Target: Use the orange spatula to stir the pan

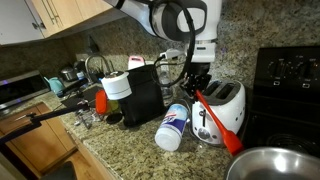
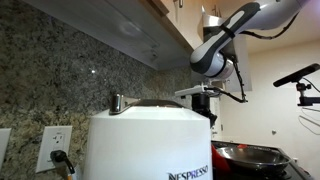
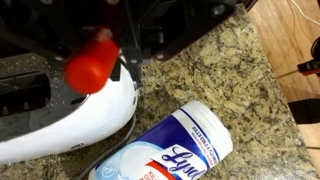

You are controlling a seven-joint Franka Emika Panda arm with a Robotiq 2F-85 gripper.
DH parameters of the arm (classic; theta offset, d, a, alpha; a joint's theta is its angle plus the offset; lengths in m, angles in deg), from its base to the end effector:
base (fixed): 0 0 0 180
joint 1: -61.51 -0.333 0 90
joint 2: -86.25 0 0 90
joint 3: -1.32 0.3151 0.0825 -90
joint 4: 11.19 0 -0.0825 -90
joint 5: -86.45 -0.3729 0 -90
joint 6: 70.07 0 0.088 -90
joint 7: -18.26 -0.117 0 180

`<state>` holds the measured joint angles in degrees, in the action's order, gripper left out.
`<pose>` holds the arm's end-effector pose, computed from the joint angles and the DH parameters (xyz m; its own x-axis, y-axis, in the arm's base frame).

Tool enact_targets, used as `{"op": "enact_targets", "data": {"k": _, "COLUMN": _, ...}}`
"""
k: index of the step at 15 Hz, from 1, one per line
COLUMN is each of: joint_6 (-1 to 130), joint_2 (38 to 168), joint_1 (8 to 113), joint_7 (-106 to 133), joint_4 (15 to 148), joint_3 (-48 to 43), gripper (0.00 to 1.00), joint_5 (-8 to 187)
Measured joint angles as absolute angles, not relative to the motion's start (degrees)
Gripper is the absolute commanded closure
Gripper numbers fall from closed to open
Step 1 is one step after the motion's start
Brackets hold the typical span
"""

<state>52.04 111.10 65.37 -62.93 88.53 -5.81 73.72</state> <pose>0.6363 -0.1049 0.3223 -0.1493 -0.9794 -0.1360 -0.9888 0.1474 0.0240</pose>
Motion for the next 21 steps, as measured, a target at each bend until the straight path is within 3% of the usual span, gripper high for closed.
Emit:
{"op": "enact_targets", "data": {"k": 6, "joint_6": 50.7, "joint_2": 111.7, "joint_1": 65.3, "joint_7": -62.9, "joint_4": 88.6, "joint_3": -5.7, "gripper": 0.05, "joint_5": 73.7}}
{"op": "enact_targets", "data": {"k": 7, "joint_6": 50.5, "joint_2": 111.7, "joint_1": 65.3, "joint_7": -62.9, "joint_4": 88.6, "joint_3": -5.7, "gripper": 0.01, "joint_5": 73.7}}
{"op": "enact_targets", "data": {"k": 21, "joint_6": 50.3, "joint_2": 114.3, "joint_1": 68.5, "joint_7": -62.9, "joint_4": 89.2, "joint_3": -7.7, "gripper": 0.00, "joint_5": 73.6}}
